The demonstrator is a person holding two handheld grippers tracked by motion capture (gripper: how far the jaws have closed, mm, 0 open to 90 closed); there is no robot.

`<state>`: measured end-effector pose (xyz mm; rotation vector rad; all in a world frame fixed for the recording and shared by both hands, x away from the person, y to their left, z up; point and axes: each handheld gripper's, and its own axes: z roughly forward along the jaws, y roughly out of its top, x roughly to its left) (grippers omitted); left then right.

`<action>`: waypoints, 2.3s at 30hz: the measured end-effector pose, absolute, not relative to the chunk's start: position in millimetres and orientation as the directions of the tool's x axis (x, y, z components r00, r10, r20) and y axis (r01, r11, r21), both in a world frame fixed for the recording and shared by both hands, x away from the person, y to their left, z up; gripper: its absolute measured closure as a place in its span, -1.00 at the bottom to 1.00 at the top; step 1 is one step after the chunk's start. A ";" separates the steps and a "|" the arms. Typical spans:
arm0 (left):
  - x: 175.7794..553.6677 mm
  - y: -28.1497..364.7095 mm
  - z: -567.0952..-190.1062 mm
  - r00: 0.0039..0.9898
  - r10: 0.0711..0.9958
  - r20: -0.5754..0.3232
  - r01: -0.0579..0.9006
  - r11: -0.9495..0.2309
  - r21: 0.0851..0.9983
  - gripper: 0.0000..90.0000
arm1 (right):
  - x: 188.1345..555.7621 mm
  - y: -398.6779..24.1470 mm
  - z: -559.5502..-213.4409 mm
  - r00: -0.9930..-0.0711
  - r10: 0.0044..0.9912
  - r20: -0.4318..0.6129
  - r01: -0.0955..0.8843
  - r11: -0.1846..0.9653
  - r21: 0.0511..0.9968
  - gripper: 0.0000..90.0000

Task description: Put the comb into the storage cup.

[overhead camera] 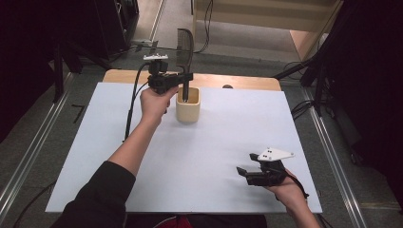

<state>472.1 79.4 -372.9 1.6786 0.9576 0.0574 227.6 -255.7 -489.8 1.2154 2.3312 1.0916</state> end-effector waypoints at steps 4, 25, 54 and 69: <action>476.0 75.8 -376.1 0.667 0.616 -0.418 0.548 -0.026 0.836 0.63 | 227.5 -255.2 -489.2 -0.599 0.797 0.077 0.568 0.355 0.743 -0.46; 486.8 72.1 -390.3 0.666 0.645 -0.375 0.520 -0.042 0.853 0.63 | 226.2 -256.2 -489.6 -0.598 0.797 0.085 0.573 0.351 0.740 -0.46; 491.4 72.7 -415.8 0.707 0.600 -0.374 0.516 -0.076 0.853 0.63 | 226.0 -256.6 -489.7 -0.596 0.798 0.090 0.576 0.346 0.741 -0.46; 486.2 77.7 -430.7 0.724 0.596 -0.347 0.487 -0.086 0.869 0.62 | 226.5 -256.1 -490.3 -0.601 0.795 0.084 0.570 0.353 0.742 -0.46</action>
